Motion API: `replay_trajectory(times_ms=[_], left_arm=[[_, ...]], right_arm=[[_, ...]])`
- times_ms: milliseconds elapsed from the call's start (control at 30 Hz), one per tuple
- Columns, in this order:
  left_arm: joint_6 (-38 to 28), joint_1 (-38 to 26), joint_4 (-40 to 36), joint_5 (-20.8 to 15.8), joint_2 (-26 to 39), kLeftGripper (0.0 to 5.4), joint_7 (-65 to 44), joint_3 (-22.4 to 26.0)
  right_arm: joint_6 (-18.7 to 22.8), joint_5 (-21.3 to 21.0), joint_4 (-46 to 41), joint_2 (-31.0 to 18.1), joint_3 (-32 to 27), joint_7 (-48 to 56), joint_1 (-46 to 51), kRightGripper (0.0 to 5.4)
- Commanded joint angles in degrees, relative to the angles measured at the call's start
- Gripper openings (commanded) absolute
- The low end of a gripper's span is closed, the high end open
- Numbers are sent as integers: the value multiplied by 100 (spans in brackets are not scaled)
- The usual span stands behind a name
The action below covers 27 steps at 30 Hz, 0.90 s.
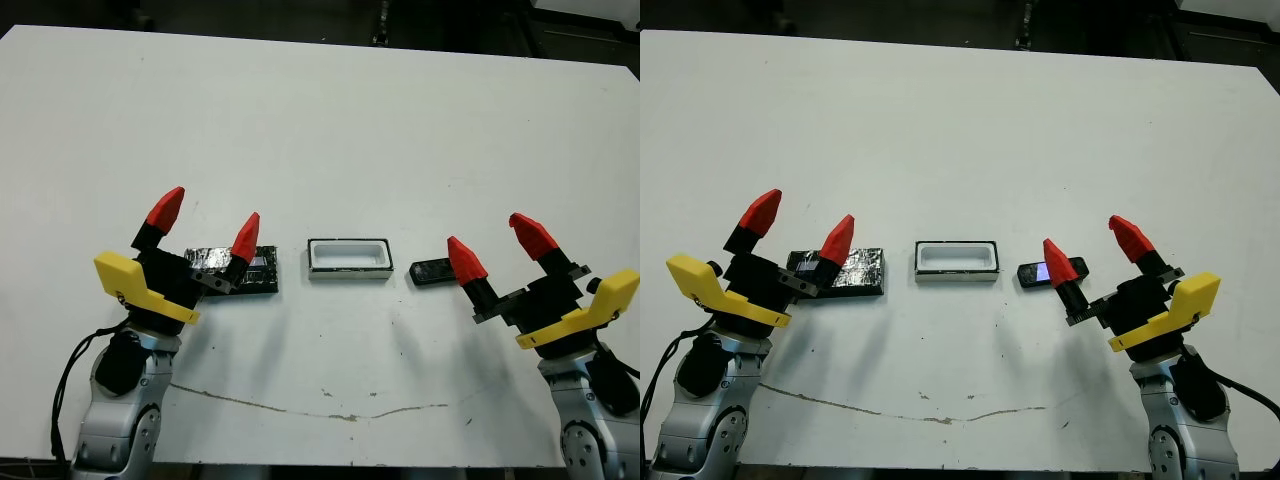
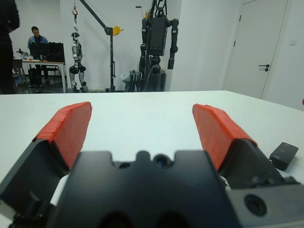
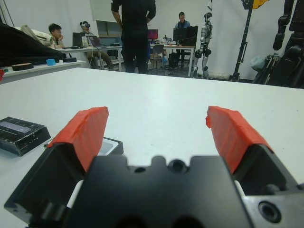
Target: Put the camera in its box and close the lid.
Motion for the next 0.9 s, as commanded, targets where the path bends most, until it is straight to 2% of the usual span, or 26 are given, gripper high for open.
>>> replay_trajectory(times_ms=[33,200,333,433,533,633,733,833,900], left_arm=[[59,62,15,102,-17,540,86,-25],[139,79,-44,222,-19,540,238,-34],[180,101,-70,219,-21,540,246,-61],[174,100,-62,209,-25,540,234,-66],[243,94,-113,179,-29,540,261,-52],[239,92,-106,182,-26,540,254,-40],[207,99,-69,215,-46,540,272,-40],[228,94,-76,201,-60,540,291,-34],[246,94,-83,188,-78,540,309,-25]], right_arm=[[-16,40,40,-63,-10,77,43,538],[74,17,-68,-40,25,-43,91,538],[-10,27,36,-99,-3,70,62,538],[74,100,65,-247,-133,132,-29,538],[59,182,322,-735,-384,528,-419,538],[511,354,585,-1613,-652,1026,-1025,538],[840,328,891,-2430,-790,1473,-1659,538],[675,191,1656,-3038,-594,2319,-2558,538],[616,142,2115,-3272,-378,2941,-3082,538]])
